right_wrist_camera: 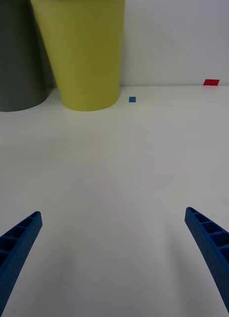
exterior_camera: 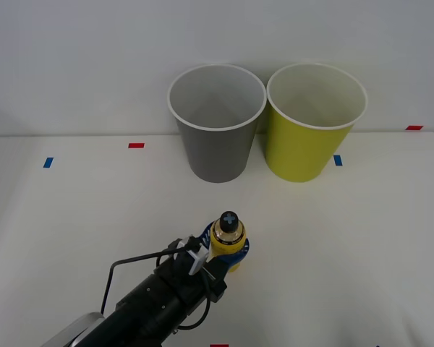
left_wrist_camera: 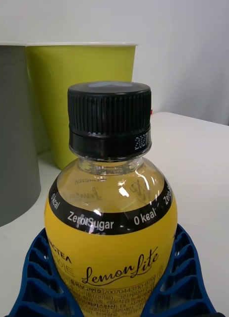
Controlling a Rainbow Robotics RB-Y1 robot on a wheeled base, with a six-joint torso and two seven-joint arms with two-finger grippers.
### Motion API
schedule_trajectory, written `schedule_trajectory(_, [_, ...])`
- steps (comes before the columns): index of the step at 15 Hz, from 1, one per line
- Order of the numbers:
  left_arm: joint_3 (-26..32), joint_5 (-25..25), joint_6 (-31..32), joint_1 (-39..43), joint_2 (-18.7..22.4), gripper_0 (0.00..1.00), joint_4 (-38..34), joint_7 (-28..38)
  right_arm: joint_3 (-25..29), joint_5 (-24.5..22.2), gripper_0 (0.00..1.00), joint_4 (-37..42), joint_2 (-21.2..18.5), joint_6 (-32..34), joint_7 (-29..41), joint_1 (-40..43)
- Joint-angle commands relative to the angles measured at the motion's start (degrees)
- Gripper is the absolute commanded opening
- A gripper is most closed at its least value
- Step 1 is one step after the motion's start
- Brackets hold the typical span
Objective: Put cans in the gray bin and PET bottles in the light green bin.
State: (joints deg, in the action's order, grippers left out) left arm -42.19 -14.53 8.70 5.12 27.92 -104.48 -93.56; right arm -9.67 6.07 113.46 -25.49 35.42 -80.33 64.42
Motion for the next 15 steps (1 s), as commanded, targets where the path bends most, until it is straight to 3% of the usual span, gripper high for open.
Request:
schedule_trajectory(1, [0.09, 0.03, -0.96, -0.29, -0.15, 0.00, -0.02, -0.04, 0.00, 0.00, 1.00, 0.00, 0.00, 0.00, 0.00, 0.00])
schedule_trajectory(3, [0.53, 0.12, -3.60, -0.73, -0.06, 0.00, -1.08, -0.04, 0.00, 0.00, 1.00, 0.00, 0.00, 0.00, 0.00, 0.00])
schedule_trajectory(5, [2.29, 0.20, -14.32, -0.73, 1.26, 0.00, -7.94, -0.22, 0.00, 0.00, 1.00, 0.00, 0.00, 0.00, 0.00, 0.00])
schedule_trajectory(9, [7.03, -1.03, -28.73, -0.82, 2.23, 0.00, -18.22, -0.04, 0.00, 0.00, 1.00, 0.00, 0.00, 0.00, 0.00, 0.00])
schedule_trajectory(12, [12.39, -2.96, -44.47, -1.43, 2.67, 0.00, -28.59, -0.04, 0.00, 0.00, 1.00, 0.00, 0.00, 0.00, 0.00, 0.00])
schedule_trajectory(15, [20.57, -10.69, -57.04, -2.13, 1.96, 0.00, -36.68, -0.66, 0.00, 0.00, 1.00, 0.00, 0.00, 0.00, 0.00, 0.00])
